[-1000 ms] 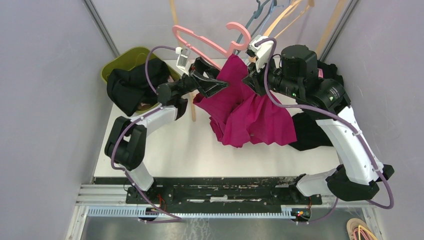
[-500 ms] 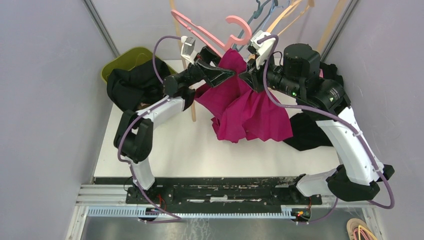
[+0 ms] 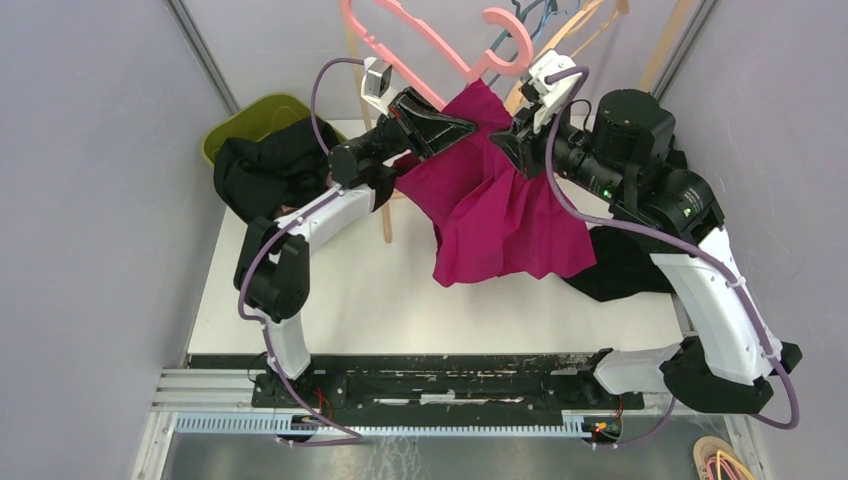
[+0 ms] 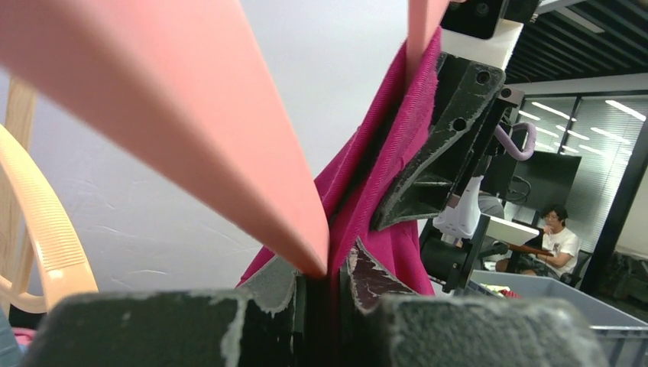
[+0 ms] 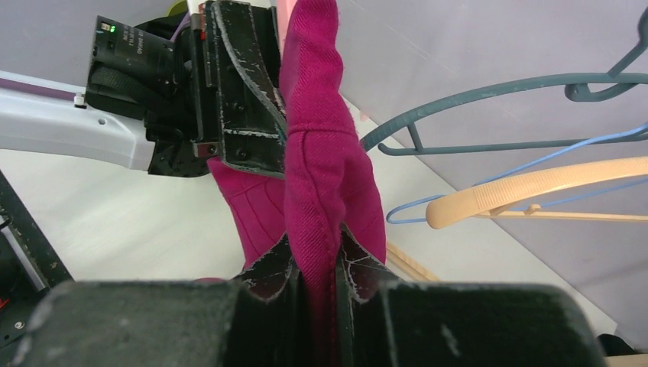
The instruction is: Remove the skirt from the hanger
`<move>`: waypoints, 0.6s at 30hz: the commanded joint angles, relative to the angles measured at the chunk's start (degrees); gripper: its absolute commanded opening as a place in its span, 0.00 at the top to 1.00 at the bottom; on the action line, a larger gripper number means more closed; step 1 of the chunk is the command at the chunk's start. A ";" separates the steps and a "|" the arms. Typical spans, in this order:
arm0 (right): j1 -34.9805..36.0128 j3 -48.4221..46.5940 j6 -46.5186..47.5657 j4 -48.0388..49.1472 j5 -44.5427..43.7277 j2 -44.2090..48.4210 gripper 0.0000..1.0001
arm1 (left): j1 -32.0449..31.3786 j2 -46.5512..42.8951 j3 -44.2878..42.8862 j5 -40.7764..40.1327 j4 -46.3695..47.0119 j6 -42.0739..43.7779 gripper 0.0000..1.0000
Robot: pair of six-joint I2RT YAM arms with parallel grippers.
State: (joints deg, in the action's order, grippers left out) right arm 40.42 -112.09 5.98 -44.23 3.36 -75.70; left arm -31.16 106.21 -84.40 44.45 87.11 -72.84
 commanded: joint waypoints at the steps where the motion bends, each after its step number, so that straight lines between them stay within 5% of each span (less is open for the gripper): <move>1: 1.34 0.89 -0.36 -0.81 1.94 -2.48 0.99 | -2.44 -2.64 -4.95 6.95 2.97 1.25 0.97; 9: 1.37 2.13 2.17 -0.37 -3.97 -2.03 0.97 | -2.51 -9.04 1.54 5.61 -3.62 8.69 0.97; 13: 1.33 5.18 4.11 2.70 -4.58 -0.29 0.63 | -2.52 -11.61 6.37 5.46 -4.62 11.66 0.97; 18: 1.36 3.79 4.55 1.59 -3.36 -1.45 0.49 | -2.52 -12.03 7.61 6.05 -2.42 10.28 0.97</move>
State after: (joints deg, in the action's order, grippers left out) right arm 41.08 -108.16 9.28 -43.88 -1.74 -74.89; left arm -31.83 97.67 -76.31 48.60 80.73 -65.12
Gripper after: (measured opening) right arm 0.488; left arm 0.162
